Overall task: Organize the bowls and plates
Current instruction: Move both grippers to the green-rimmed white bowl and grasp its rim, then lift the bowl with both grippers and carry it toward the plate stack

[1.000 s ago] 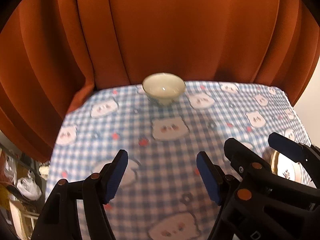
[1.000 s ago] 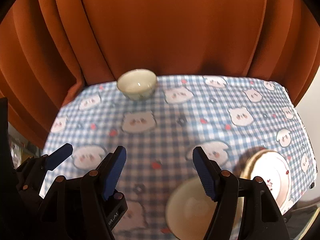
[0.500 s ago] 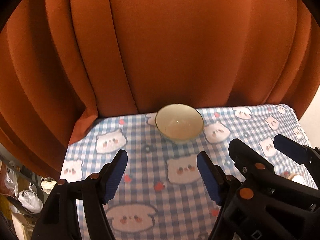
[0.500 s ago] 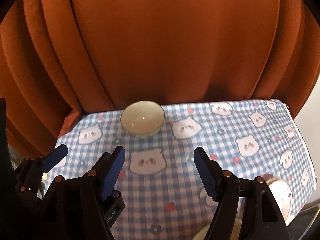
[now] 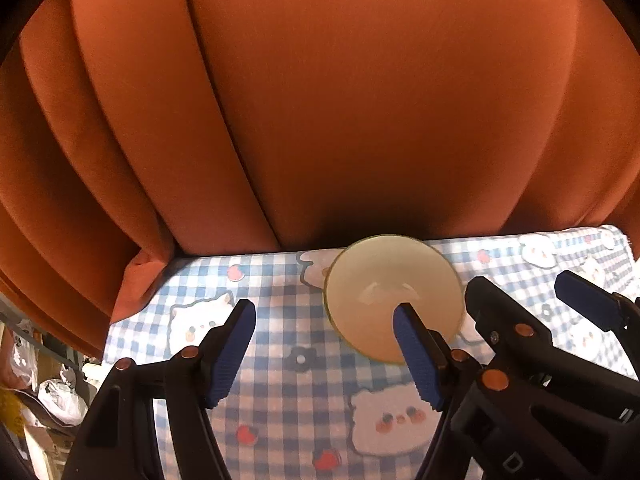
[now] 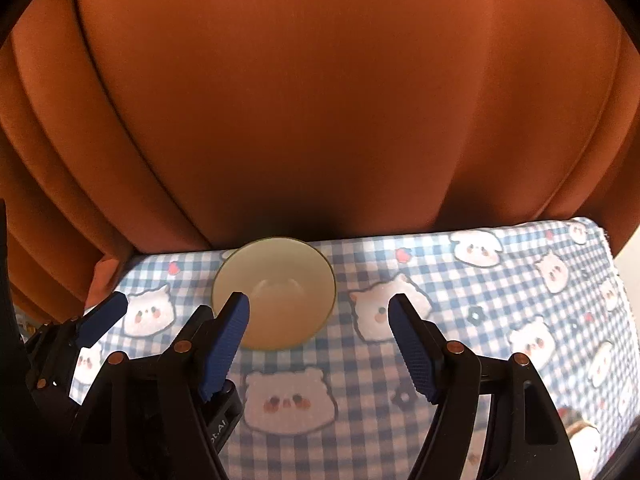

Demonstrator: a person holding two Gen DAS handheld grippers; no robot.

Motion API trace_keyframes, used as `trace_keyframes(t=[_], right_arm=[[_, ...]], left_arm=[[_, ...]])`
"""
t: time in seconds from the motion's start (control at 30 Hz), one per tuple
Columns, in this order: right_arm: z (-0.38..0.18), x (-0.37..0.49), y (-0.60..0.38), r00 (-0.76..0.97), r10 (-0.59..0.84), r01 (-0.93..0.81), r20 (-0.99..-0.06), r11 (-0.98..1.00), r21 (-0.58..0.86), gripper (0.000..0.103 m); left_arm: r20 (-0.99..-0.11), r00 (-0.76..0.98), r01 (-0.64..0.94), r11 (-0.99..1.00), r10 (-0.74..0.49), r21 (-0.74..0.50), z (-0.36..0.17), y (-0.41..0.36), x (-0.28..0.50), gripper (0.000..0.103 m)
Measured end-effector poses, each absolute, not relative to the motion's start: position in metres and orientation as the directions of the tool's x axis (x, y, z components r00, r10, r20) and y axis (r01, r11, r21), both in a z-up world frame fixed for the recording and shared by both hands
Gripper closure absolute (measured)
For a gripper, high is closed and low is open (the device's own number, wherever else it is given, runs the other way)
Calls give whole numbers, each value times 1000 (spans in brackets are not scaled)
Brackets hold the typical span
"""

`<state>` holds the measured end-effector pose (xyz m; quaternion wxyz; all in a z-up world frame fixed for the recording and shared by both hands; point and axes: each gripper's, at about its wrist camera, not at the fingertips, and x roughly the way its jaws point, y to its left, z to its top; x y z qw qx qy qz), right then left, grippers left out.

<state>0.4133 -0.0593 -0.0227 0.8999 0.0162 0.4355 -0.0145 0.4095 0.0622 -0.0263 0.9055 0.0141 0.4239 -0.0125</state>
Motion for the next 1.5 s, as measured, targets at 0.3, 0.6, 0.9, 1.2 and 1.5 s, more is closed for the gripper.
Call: trace_keyframes(t=[0.3,0.6,0.9,1.2,1.5], right_arm=[[-71,458,-64,592,4,42,-806,999,35,35],[-102,479,-72,561,12,45,-828,998,45,57],[-113,492,-73,556,15,27,-831,999,36,83],[-111,492,-72,549,18,19,-835,999,34,83],[-92,477,-69,561,16,14,-828,999,29,83]], left_arm=[[-798,602,23,999,-35,-27,-74,58,451,37],[-812,583,17,1000,-23,-16,-102,49,467,62],[-820,573,5,1000,3,7,-110,45,476,78],[-828,561,0,1000,1,2,-110,47,479,78],[-819,574,-6,1000,1,-3,-90,51,459,78]])
